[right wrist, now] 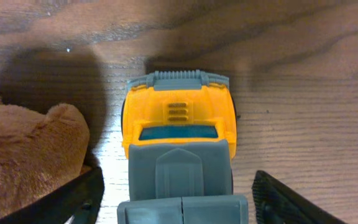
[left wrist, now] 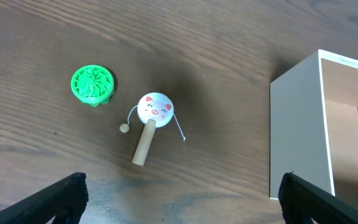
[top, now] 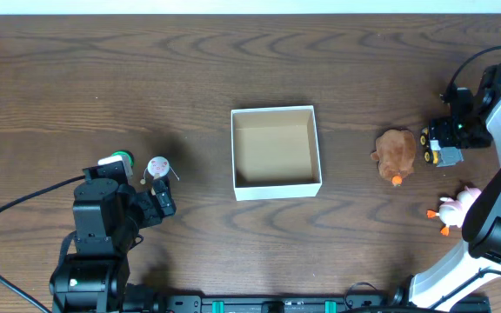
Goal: Pack container
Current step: 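Move right gripper over the yellow-grey toy truck and lower, then close right gripper on the toy truck and lift it, then carry truck into the white box and open right gripper, then move right gripper back over the brown plush bear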
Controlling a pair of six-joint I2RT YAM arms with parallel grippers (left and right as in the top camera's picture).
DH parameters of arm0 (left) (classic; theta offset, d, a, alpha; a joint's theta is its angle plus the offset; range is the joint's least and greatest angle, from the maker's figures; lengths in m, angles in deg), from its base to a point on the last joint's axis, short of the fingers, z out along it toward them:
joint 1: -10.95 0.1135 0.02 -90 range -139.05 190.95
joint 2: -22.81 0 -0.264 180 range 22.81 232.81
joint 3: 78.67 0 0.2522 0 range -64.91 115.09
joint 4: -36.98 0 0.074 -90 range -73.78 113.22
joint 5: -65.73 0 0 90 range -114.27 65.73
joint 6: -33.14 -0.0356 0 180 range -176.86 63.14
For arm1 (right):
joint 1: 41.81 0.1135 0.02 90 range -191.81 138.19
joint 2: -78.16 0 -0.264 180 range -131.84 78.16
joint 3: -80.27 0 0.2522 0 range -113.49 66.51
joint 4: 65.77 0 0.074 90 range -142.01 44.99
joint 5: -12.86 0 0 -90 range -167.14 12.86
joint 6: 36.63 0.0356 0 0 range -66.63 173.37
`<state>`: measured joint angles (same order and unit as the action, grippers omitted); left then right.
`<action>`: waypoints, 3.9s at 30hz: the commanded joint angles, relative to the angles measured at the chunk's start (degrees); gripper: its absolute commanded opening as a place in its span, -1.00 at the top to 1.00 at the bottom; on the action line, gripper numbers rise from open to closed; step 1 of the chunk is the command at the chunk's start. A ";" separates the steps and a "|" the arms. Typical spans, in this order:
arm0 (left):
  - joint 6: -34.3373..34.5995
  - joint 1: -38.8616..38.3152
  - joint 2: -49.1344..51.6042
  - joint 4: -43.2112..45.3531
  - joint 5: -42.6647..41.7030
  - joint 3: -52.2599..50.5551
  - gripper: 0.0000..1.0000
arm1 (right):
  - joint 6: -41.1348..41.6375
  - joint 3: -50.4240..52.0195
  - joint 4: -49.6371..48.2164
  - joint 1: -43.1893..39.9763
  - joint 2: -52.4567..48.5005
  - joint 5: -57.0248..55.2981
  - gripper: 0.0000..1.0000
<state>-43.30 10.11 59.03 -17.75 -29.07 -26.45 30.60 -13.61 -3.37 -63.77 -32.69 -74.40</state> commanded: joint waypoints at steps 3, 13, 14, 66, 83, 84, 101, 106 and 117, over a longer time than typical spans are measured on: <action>0.50 0.28 0.00 -0.15 -0.59 1.31 -0.96 | 0.50 0.42 -0.07 0.24 -0.09 0.74 -0.25; 0.50 0.28 0.00 -0.15 -0.59 1.31 -0.96 | 0.87 0.42 -0.28 0.24 -0.09 0.74 -0.02; 0.52 0.28 0.00 -0.15 -0.59 1.31 -0.96 | 1.44 0.42 -0.42 0.24 -0.09 0.74 -0.01; 0.52 0.28 0.00 -0.17 -0.59 1.31 -0.96 | 52.46 -8.15 10.64 55.67 8.76 -6.51 0.97; 0.50 0.28 0.00 -1.64 -0.59 1.20 -0.96 | 48.59 -8.15 8.94 55.30 2.84 -6.86 -0.18; 0.52 0.28 0.00 -1.64 -0.59 1.20 -0.96 | 48.61 -8.15 8.76 55.25 2.84 -6.82 -0.20; 0.50 0.28 0.00 -1.62 -0.57 1.20 -0.96 | 42.03 -19.04 9.62 43.28 14.58 -9.81 -0.66; 0.50 0.28 0.00 -1.62 -0.57 1.20 -0.96 | 41.99 -19.10 14.19 28.85 18.56 -9.81 -0.92; 0.50 0.28 0.00 -1.62 -0.57 1.20 -0.96 | 33.35 -9.03 15.67 9.53 14.43 -6.51 -0.98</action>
<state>-43.30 10.11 59.03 -19.20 -29.07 -26.45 68.79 -26.20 12.98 -53.50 -16.01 -83.21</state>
